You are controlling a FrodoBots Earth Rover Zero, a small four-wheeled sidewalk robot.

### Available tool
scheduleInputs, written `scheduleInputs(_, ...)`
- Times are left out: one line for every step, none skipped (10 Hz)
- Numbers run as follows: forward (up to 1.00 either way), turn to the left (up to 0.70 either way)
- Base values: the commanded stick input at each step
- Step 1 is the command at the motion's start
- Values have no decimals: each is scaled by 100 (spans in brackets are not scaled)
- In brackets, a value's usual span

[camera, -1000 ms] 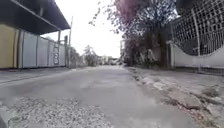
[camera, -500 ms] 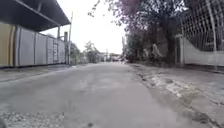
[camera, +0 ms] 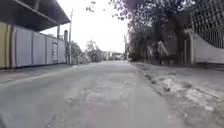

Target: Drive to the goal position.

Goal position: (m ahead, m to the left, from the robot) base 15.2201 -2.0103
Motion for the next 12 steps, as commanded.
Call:
scheduleInputs(100,0)
scheduleInputs(100,0)
scheduleInputs(100,0)
scheduleInputs(100,0)
scheduleInputs(100,0)
scheduleInputs(100,0)
scheduleInputs(100,-2)
scheduleInputs(100,-3)
scheduleInputs(100,-2)
scheduleInputs(100,-1)
scheduleInputs(100,0)
scheduleInputs(100,0)
